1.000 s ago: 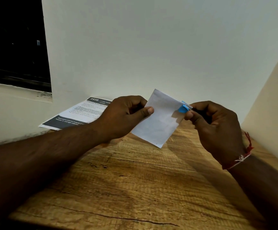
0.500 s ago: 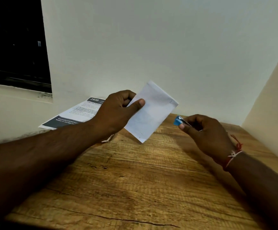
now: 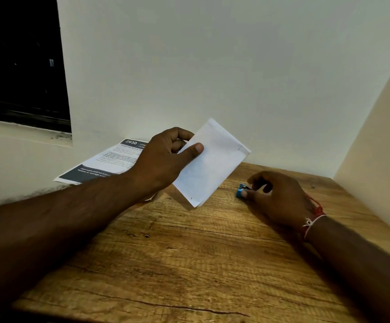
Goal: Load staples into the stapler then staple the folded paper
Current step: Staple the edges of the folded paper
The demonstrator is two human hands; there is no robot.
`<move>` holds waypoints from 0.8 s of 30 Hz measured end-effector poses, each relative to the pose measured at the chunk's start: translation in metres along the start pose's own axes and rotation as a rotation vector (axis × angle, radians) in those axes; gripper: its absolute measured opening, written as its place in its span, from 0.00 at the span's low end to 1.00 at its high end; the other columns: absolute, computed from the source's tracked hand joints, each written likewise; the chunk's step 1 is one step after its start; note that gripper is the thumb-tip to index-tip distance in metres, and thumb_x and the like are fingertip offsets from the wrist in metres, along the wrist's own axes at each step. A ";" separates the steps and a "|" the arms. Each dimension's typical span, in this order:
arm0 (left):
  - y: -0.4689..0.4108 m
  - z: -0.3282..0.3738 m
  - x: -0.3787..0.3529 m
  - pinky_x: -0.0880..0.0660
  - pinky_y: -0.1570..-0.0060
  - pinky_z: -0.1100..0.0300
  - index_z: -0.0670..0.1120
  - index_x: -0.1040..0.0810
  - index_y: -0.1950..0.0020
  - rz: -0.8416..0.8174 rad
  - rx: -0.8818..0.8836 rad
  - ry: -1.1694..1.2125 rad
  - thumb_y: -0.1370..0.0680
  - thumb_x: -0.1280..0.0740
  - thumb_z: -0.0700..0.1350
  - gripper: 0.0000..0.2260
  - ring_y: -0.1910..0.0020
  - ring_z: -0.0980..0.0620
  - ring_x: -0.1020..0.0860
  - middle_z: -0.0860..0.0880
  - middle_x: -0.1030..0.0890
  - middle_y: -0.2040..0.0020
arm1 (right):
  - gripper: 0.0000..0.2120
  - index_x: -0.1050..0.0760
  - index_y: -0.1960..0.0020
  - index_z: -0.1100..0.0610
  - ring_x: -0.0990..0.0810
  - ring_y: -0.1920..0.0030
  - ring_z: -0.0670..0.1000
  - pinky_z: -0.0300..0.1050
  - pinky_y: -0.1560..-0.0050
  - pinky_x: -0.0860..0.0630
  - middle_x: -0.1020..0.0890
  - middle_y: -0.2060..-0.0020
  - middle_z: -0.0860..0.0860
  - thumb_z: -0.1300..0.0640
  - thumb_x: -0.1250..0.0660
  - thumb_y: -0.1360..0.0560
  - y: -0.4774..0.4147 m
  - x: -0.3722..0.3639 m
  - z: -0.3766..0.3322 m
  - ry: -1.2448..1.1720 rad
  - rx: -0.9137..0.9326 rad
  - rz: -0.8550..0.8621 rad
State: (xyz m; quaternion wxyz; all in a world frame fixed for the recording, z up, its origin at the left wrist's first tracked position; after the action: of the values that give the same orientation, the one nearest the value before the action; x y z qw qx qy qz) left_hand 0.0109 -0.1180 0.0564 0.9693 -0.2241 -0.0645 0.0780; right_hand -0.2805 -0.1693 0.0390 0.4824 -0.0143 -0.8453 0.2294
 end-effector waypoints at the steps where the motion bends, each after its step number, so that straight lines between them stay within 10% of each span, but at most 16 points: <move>1: 0.001 0.001 0.000 0.17 0.39 0.26 0.54 0.17 0.39 0.005 0.002 -0.017 0.19 0.22 0.55 0.12 0.45 0.40 0.09 0.47 0.08 0.47 | 0.12 0.15 0.44 0.42 0.16 0.50 0.42 0.40 0.55 0.23 0.13 0.53 0.41 0.40 0.20 0.25 0.005 0.005 -0.010 -0.136 0.018 0.034; 5: 0.006 0.006 -0.002 0.15 0.42 0.30 0.56 0.21 0.36 0.029 -0.008 -0.099 0.18 0.22 0.54 0.14 0.47 0.44 0.09 0.50 0.08 0.47 | 0.10 0.11 0.46 0.49 0.12 0.56 0.46 0.41 0.52 0.15 0.09 0.54 0.50 0.47 0.24 0.24 0.028 0.018 -0.060 -0.821 0.087 0.042; 12: 0.025 0.048 -0.012 0.22 0.47 0.64 0.56 0.25 0.40 0.163 -0.420 -0.479 0.24 0.17 0.51 0.20 0.42 0.52 0.20 0.54 0.23 0.38 | 0.06 0.10 0.45 0.49 0.10 0.62 0.53 0.66 0.52 0.11 0.08 0.57 0.53 0.57 0.26 0.18 0.043 0.027 -0.072 -0.804 0.104 0.185; 21: 0.054 0.073 -0.048 0.20 0.44 0.62 0.45 0.14 0.38 -0.027 -0.658 -0.431 0.25 0.13 0.52 0.21 0.45 0.56 0.17 0.53 0.15 0.45 | 0.19 0.11 0.44 0.58 0.09 0.46 0.45 0.38 0.46 0.15 0.08 0.52 0.49 0.56 0.41 0.11 0.055 0.021 -0.101 -0.869 0.237 0.009; 24: 0.049 0.074 -0.038 0.18 0.44 0.61 0.45 0.14 0.39 0.036 -0.636 -0.415 0.26 0.13 0.52 0.21 0.45 0.53 0.16 0.53 0.15 0.45 | 0.21 0.14 0.42 0.68 0.10 0.41 0.50 0.43 0.38 0.15 0.08 0.46 0.54 0.57 0.43 0.10 0.054 0.016 -0.102 -0.958 0.233 -0.062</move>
State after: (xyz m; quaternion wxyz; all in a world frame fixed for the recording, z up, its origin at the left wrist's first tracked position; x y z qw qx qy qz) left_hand -0.0440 -0.0496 0.0972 0.8161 -0.4943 -0.2765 0.1147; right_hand -0.2160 -0.0787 0.0739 0.0442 0.1721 -0.9407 0.2889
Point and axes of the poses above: each hand's wrist, its own y-axis away from the middle knuckle, its own x-axis out of the back of the hand, z = x × y, the point moved 8 cm from there along -y, towards the middle knuckle
